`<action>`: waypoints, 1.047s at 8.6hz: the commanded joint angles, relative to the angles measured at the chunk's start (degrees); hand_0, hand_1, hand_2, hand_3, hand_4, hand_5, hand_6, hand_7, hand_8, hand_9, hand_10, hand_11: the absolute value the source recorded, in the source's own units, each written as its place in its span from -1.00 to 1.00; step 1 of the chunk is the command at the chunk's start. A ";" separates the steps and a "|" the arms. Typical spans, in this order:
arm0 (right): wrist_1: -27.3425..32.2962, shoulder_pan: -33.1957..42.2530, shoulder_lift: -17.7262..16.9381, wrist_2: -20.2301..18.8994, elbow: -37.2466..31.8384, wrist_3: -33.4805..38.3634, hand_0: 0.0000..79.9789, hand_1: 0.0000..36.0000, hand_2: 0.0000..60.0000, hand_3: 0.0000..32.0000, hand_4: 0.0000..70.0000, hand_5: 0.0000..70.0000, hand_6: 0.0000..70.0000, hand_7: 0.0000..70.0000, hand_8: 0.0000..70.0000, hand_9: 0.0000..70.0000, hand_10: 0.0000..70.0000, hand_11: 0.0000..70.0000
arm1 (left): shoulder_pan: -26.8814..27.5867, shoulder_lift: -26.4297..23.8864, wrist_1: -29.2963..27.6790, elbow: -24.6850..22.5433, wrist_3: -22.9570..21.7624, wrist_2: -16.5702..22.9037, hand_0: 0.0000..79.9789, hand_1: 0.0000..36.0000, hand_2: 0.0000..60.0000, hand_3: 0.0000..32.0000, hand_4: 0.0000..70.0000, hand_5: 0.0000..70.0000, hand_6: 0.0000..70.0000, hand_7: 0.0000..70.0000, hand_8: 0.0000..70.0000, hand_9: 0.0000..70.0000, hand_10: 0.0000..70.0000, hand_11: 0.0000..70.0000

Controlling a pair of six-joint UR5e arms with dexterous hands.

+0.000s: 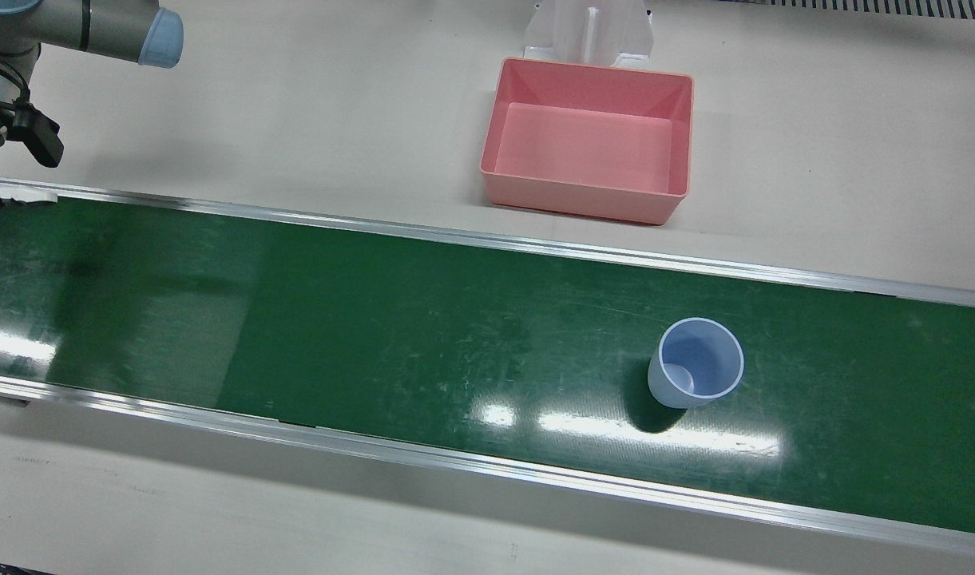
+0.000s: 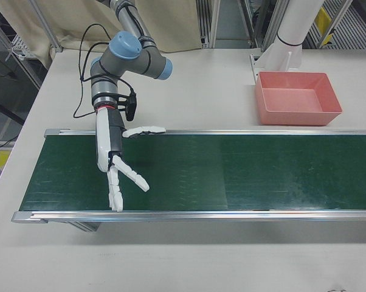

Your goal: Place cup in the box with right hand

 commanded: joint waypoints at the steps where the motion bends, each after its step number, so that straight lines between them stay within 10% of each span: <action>1: 0.64 -0.07 -1.44 0.00 -0.17 -0.52 0.12 -0.66 -0.89 -1.00 -0.75 -0.91 -0.92 -0.77 -0.97 -0.89 -0.96 -0.91 | 0.00 0.00 -0.09 0.00 0.00 -0.06 -1.00 -1.00 -1.00 -1.00 -1.00 -1.00 -1.00 -1.00 -1.00 -1.00 -1.00 -1.00; 3: 0.65 0.02 -1.79 0.00 -0.09 -0.70 0.04 -0.45 -0.44 -1.00 -0.87 -0.91 -0.92 -0.79 -0.97 -0.89 -0.96 -0.90 | 0.00 0.00 -0.09 0.09 0.00 -0.06 -1.00 -1.00 -1.00 -1.00 -1.00 -1.00 -1.00 -1.00 -1.00 -1.00 -1.00 -1.00; 4: 0.65 0.02 -1.97 0.00 -0.17 -0.78 0.14 -0.71 -1.00 -1.00 -0.73 -0.91 -0.92 -0.79 -0.97 -0.89 -0.96 -0.90 | 0.00 0.00 -0.09 0.09 0.00 -0.06 -1.00 -1.00 -1.00 -1.00 -1.00 -1.00 -1.00 -1.00 -1.00 -1.00 -1.00 -1.00; 5: 0.65 0.02 -2.06 0.09 -0.17 -0.70 0.07 -0.56 -0.66 -1.00 -0.81 -0.91 -0.92 -0.79 -0.97 -0.89 -0.95 -0.90 | 0.00 0.00 -0.09 0.09 0.00 -0.06 -1.00 -1.00 -1.00 -1.00 -1.00 -1.00 -1.00 -1.00 -1.00 -1.00 -1.00 -1.00; 8: 0.73 -0.07 -2.32 0.09 -0.09 -0.70 0.14 -0.71 -1.00 -1.00 -0.71 -0.91 -0.92 -0.77 -0.97 -0.88 -0.95 -0.90 | 0.00 0.00 0.00 0.09 0.00 -0.06 -1.00 -1.00 -1.00 -1.00 -1.00 -1.00 -1.00 -1.00 -1.00 -1.00 -1.00 -1.00; 9: 0.73 -0.07 -2.32 0.09 -0.17 -0.70 0.10 -0.61 -0.78 -1.00 -0.76 -0.91 -0.92 -0.76 -0.97 -0.88 -0.95 -0.89 | 0.00 0.00 0.00 0.09 0.00 -0.06 -1.00 -1.00 -1.00 -1.00 -1.00 -1.00 -1.00 -1.00 -1.00 -1.00 -1.00 -1.00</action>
